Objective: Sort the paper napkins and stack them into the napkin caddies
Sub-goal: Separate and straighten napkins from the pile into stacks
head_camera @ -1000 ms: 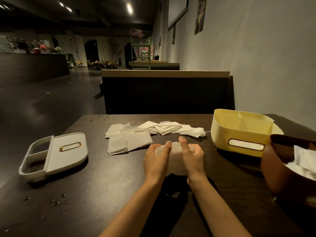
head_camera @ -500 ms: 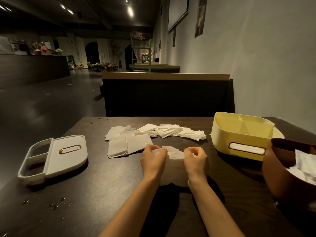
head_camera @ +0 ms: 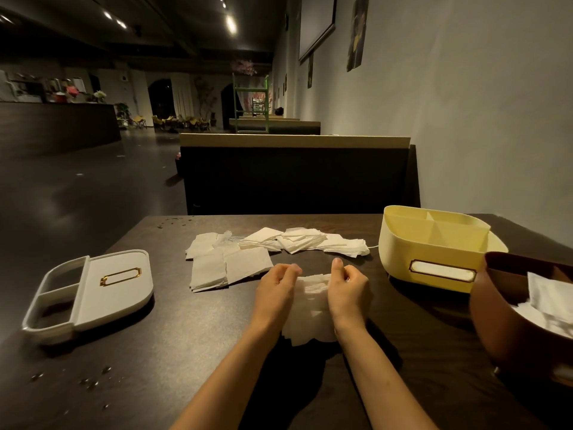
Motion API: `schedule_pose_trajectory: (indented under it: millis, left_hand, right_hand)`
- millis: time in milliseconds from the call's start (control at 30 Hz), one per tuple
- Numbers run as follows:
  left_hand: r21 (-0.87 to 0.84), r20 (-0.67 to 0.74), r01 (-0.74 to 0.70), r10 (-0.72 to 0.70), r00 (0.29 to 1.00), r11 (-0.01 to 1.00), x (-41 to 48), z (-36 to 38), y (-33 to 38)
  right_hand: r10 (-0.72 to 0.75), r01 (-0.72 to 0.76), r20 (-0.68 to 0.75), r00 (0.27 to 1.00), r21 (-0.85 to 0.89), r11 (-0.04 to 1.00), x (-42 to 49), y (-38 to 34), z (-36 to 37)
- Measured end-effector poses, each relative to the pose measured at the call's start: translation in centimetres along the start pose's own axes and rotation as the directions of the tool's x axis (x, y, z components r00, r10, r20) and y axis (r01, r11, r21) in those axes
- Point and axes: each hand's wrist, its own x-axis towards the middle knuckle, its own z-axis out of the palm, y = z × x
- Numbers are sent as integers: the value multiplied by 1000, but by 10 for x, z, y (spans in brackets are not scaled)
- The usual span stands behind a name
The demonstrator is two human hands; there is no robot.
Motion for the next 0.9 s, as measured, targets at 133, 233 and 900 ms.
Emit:
schedule_pose_trajectory:
  millis: [133,233,900]
  left_hand:
    - [116,328,-83,40,944,990,-9,-16,-6]
    - [154,436,-147,66,898,977,-9,-25,-13]
    - [-14,400,-181,171,900,983,-1,-46,1]
  right_hand:
    - [-33,32,0,999,-37,999,1,-2,-1]
    - [-50,52,52,997,-47,998,2,-2,-3]
    - [-200,164,695,690,119,979,10,13,-60]
